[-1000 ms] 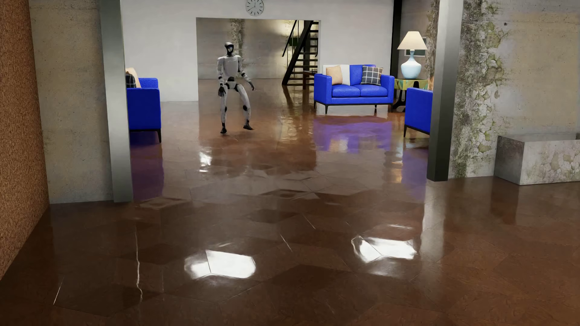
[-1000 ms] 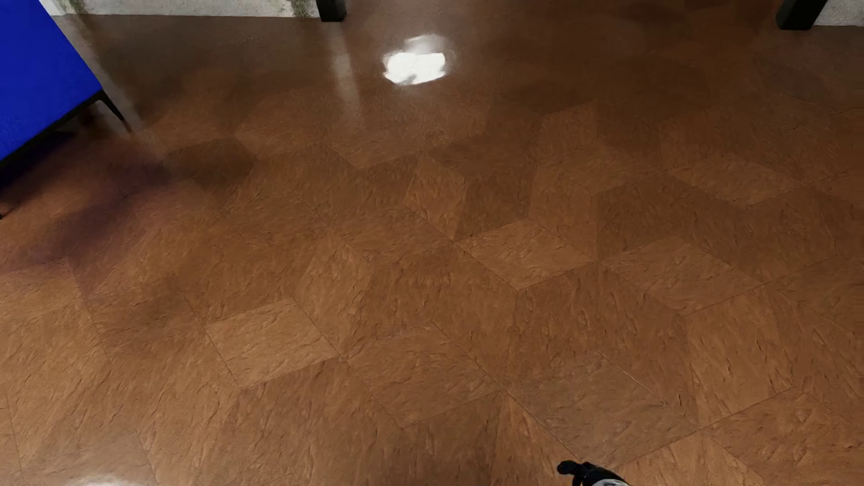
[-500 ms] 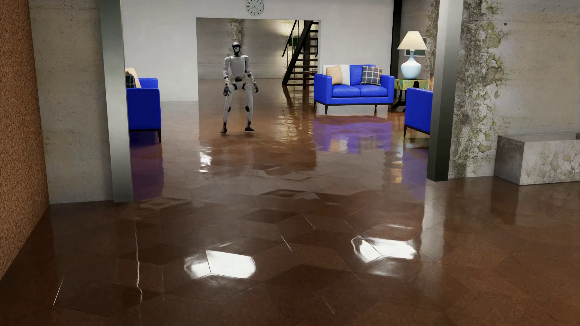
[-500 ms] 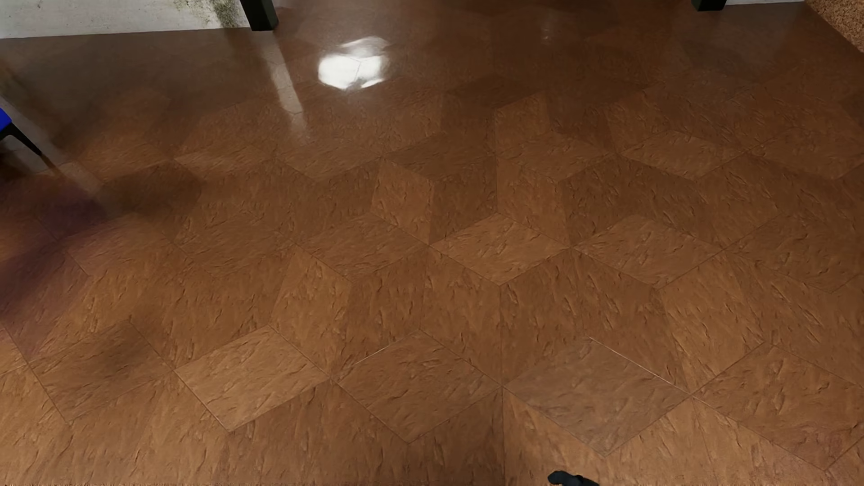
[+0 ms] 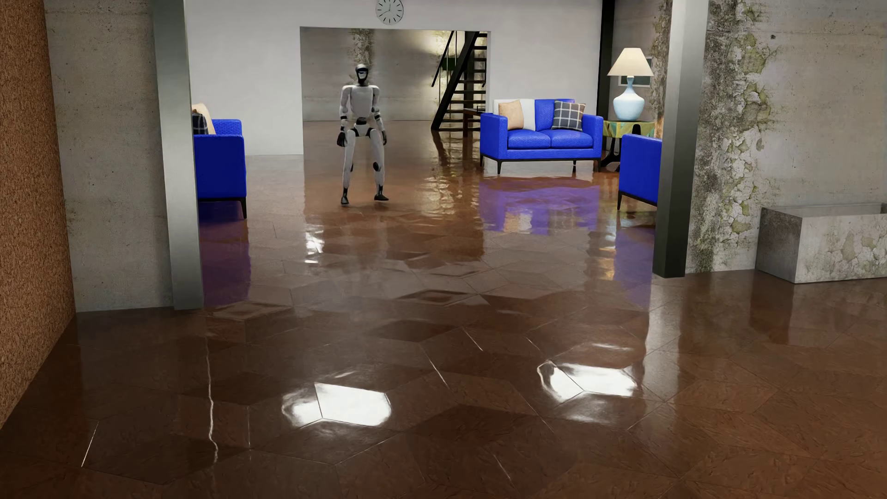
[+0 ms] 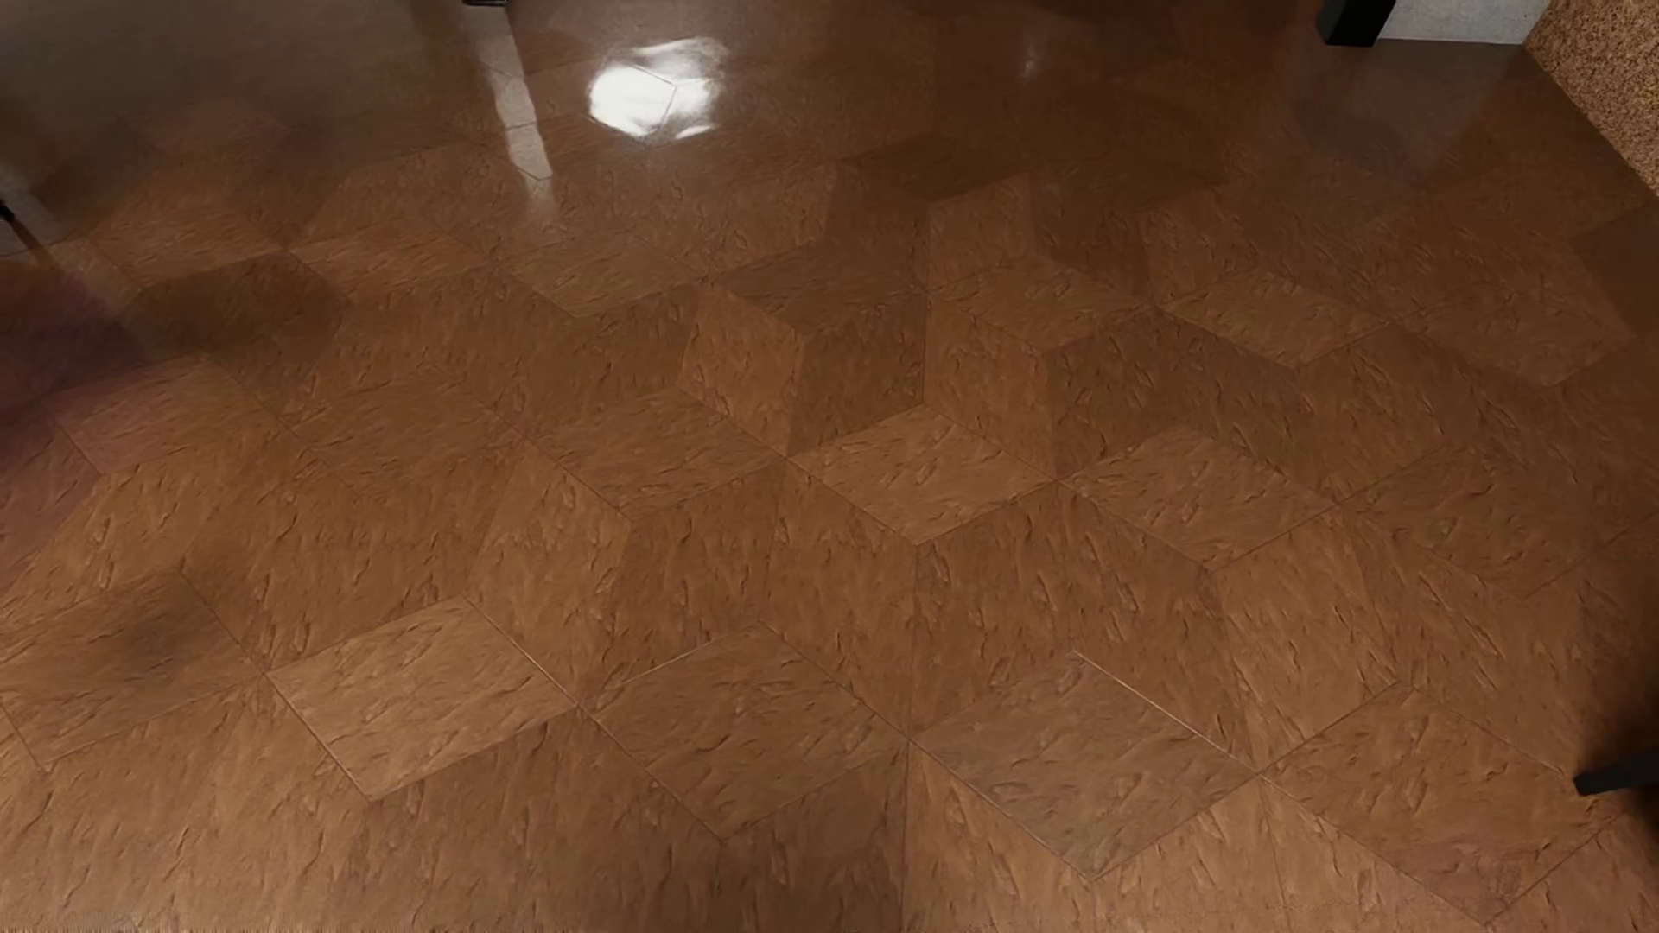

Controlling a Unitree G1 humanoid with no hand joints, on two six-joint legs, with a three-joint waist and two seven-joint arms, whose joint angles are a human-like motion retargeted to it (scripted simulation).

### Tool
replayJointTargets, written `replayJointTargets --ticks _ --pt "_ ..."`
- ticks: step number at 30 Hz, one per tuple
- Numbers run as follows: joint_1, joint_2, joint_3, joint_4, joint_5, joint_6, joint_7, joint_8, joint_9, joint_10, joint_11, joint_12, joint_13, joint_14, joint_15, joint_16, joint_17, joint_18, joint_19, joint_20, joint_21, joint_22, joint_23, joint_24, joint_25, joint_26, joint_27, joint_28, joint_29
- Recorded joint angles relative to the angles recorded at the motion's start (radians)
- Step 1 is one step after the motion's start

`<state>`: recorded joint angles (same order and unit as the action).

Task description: Do a 180

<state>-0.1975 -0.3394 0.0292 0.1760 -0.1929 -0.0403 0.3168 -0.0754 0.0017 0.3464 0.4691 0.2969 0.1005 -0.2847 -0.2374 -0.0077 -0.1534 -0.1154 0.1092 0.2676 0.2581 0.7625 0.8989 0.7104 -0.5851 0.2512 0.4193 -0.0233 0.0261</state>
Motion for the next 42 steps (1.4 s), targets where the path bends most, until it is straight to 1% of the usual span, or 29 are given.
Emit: replayJointTargets --ticks 2,4,8,10,12,14,15,17,19,21,22,23,24,25,26,27,28,29,30,31,32,33,34,36,37,38,39,41,42 --pt "-0.019 0.007 0.000 0.018 0.006 0.004 -0.042 -0.041 0.006 0.020 0.027 -0.002 -0.035 0.009 -0.021 0.012 0.000 -0.021 -0.021 -0.017 -0.011 0.008 -0.051 0.034 -0.008 0.004 -0.031 -0.027 -0.067" --pt "-0.064 0.015 0.001 0.027 0.003 0.011 -0.120 -0.112 0.015 0.055 0.052 -0.020 -0.053 0.020 -0.043 0.027 -0.002 -0.040 -0.044 -0.018 -0.029 -0.019 -0.107 0.045 -0.003 -0.011 -0.063 -0.022 -0.105" --pt "-0.198 0.038 0.011 0.001 -0.031 0.044 -0.327 -0.320 0.040 0.121 0.089 -0.048 -0.064 0.070 -0.080 0.058 -0.032 -0.072 -0.086 -0.057 -0.050 -0.168 -0.176 0.022 0.013 -0.090 -0.088 0.041 -0.115" --pt "-0.228 0.046 0.013 -0.034 -0.067 0.065 -0.375 -0.433 0.052 0.041 0.086 -0.039 -0.087 0.128 -0.075 0.075 -0.076 -0.068 -0.104 -0.090 -0.032 -0.248 -0.158 -0.001 0.013 -0.138 -0.087 0.048 -0.106" --pt "-0.217 0.049 0.005 -0.007 -0.100 0.083 -0.206 -0.531 0.054 -0.067 0.058 -0.023 -0.136 0.126 -0.047 0.078 -0.128 -0.100 -0.121 -0.103 0.026 -0.289 -0.085 -0.007 -0.003 -0.142 -0.063 0.044 -0.068" --pt "-0.186 0.058 0.005 0.037 -0.123 0.094 -0.026 -0.602 0.050 -0.009 0.011 -0.012 -0.198 0.104 -0.008 0.083 -0.167 -0.019 -0.132 -0.103 0.100 -0.277 0.009 0.000 -0.036 -0.116 -0.027 0.036 -0.003" --pt "-0.166 0.065 0.006 0.067 -0.127 0.096 0.024 -0.630 0.048 0.070 -0.013 -0.009 -0.226 0.078 0.011 0.091 -0.177 0.006 -0.136 -0.098 0.137 -0.257 0.045 0.008 -0.057 -0.094 -0.015 0.029 0.021" --pt "-0.104 0.077 0.006 0.132 -0.129 0.099 0.086 -0.672 0.038 0.226 -0.054 0.001 -0.264 0.026 0.045 0.100 -0.184 0.024 -0.145 -0.069 0.187 -0.201 0.071 0.015 -0.089 -0.051 -0.013 0.014 0.028" --pt "-0.025 0.078 -0.001 0.198 -0.144 0.104 0.139 -0.712 0.024 0.328 -0.066 0.001 -0.256 -0.015 0.070 0.096 -0.179 0.088 -0.151 -0.029 0.150 -0.127 0.024 0.004 -0.060 -0.011 -0.031 0.011 -0.032" --pt "0.094 0.081 -0.017 0.294 -0.170 0.114 0.312 -0.771 0.006 0.334 -0.064 -0.010 -0.200 -0.040 0.094 0.094 -0.166 0.191 -0.153 -0.017 0.060 -0.048 -0.066 0.012 0.013 0.020 -0.075 -0.011 -0.109" --pt "0.162 0.087 -0.026 0.333 -0.187 0.121 0.434 -0.811 -0.002 0.294 -0.067 -0.020 -0.162 -0.007 0.110 0.095 -0.158 0.220 -0.152 -0.025 0.016 -0.015 -0.109 0.026 0.046 0.028 -0.095 -0.038 -0.137" --pt "0.221 0.098 -0.033 0.351 -0.206 0.127 0.543 -0.854 -0.010 0.236 -0.074 -0.030 -0.124 0.103 0.130 0.097 -0.151 0.196 -0.150 -0.036 -0.021 0.004 -0.146 0.041 0.069 0.026 -0.110 -0.067 -0.158" --pt "0.248 0.110 -0.035 0.338 -0.229 0.134 0.589 -0.899 -0.014 0.167 -0.078 -0.040 -0.086 0.111 0.152 0.102 -0.141 0.024 -0.147 -0.053 -0.056 0.010 -0.173 0.058 0.085 0.012 -0.116 -0.096 -0.177" --pt "0.240 0.121 -0.030 0.309 -0.258 0.141 0.573 -0.944 -0.016 0.118 -0.076 -0.052 -0.051 0.028 0.175 0.106 -0.130 -0.029 -0.141 -0.064 -0.086 0.001 -0.184 0.071 0.093 -0.006 -0.107 -0.117 -0.187" --pt "0.217 0.134 -0.025 0.271 -0.294 0.146 0.533 -0.995 -0.017 0.080 -0.076 -0.064 -0.022 -0.048 0.203 0.109 -0.118 -0.066 -0.137 -0.072 -0.112 -0.019 -0.181 0.075 0.100 -0.022 -0.096 -0.121 -0.186" --pt "0.191 0.160 -0.017 0.223 -0.339 0.145 0.481 -1.044 -0.016 0.062 -0.090 -0.073 0.001 -0.075 0.236 0.100 -0.115 -0.073 -0.135 -0.080 -0.120 -0.044 -0.159 0.070 0.094 -0.043 -0.078 -0.109 -0.177" --pt "0.164 0.180 -0.008 0.168 -0.399 0.137 0.433 -1.068 -0.012 0.072 -0.094 -0.077 0.017 -0.088 0.257 0.091 -0.112 -0.054 -0.122 -0.089 -0.119 -0.068 -0.118 0.065 0.085 -0.061 -0.055 -0.073 -0.162" --pt "0.140 0.185 0.002 0.109 -0.459 0.124 0.391 -1.063 -0.009 0.083 -0.097 -0.076 0.030 -0.102 0.235 0.088 -0.112 -0.027 -0.124 -0.087 -0.088 -0.089 -0.065 0.055 0.062 -0.076 -0.034 -0.034 -0.127" --pt "0.120 0.186 0.009 0.049 -0.504 0.110 0.348 -1.027 -0.006 0.086 -0.098 -0.080 0.034 -0.117 0.181 0.085 -0.103 -0.001 -0.134 -0.089 -0.028 -0.109 -0.010 0.048 0.023 -0.087 -0.019 -0.008 -0.053" --pt "0.104 0.174 0.009 -0.007 -0.536 0.099 0.296 -0.923 -0.002 0.090 -0.090 -0.084 0.039 -0.132 0.115 0.083 -0.098 0.024 -0.120 -0.094 0.017 -0.128 0.035 0.040 0.000 -0.093 -0.020 0.007 0.027" --pt "0.088 0.144 0.001 -0.056 -0.544 0.090 0.234 -0.761 0.000 0.101 -0.073 -0.092 0.048 -0.145 0.052 0.083 -0.091 0.046 -0.135 -0.101 0.034 -0.138 0.061 0.033 -0.004 -0.091 -0.018 0.028 0.068" --pt "0.072 0.111 -0.011 -0.093 -0.516 0.083 0.169 -0.569 0.002 0.115 -0.060 -0.103 0.056 -0.156 0.001 0.081 -0.076 0.063 -0.174 -0.101 0.027 -0.138 0.072 0.012 0.000 -0.092 -0.006 0.047 0.063" --pt "0.059 0.077 -0.022 -0.118 -0.458 0.078 0.107 -0.385 0.002 0.129 -0.027 -0.115 0.068 -0.165 -0.003 0.085 -0.053 0.075 -0.150 -0.101 0.007 -0.127 0.067 -0.004 0.007 -0.076 0.005 0.055 0.026" --pt "0.047 -0.010 -0.040 -0.152 -0.276 0.075 0.009 -0.036 0.005 0.136 0.110 -0.123 0.079 -0.170 0.000 0.112 -0.012 0.089 -0.093 -0.132 -0.031 -0.108 0.028 0.001 0.019 -0.049 -0.002 0.043 -0.037" --pt "0.043 -0.062 -0.042 -0.162 -0.181 0.072 -0.021 0.068 0.007 0.134 0.203 -0.115 0.071 -0.172 0.013 0.123 0.002 0.091 -0.067 -0.142 -0.042 -0.105 0.004 0.002 0.021 -0.049 -0.012 0.039 -0.057" --pt "0.039 -0.116 -0.041 -0.168 -0.119 0.065 -0.045 0.087 0.009 0.131 0.292 -0.100 0.063 -0.174 0.022 0.135 0.007 0.089 -0.051 -0.148 -0.048 -0.105 -0.014 -0.005 0.022 -0.051 -0.031 0.032 -0.068" --pt "0.035 -0.166 -0.040 -0.177 -0.089 0.054 -0.068 0.054 0.012 0.128 0.362 -0.087 0.042 -0.176 0.022 0.140 0.014 0.085 -0.055 -0.158 -0.043 -0.105 -0.026 -0.012 0.014 -0.048 -0.043 0.034 -0.072" --pt "0.026 -0.246 -0.046 -0.201 -0.059 0.028 -0.130 -0.042 0.020 0.122 0.424 -0.081 0.013 -0.181 0.033 0.157 0.013 0.081 -0.115 -0.183 -0.008 -0.083 -0.065 -0.008 -0.026 -0.033 -0.064 0.041 -0.077" --pt "0.021 -0.275 -0.049 -0.217 -0.037 0.015 -0.169 -0.070 0.023 0.124 0.410 -0.086 0.004 -0.187 0.032 0.156 0.000 0.082 -0.134 -0.178 0.028 -0.066 -0.084 -0.018 -0.067 -0.020 -0.070 0.050 -0.075"
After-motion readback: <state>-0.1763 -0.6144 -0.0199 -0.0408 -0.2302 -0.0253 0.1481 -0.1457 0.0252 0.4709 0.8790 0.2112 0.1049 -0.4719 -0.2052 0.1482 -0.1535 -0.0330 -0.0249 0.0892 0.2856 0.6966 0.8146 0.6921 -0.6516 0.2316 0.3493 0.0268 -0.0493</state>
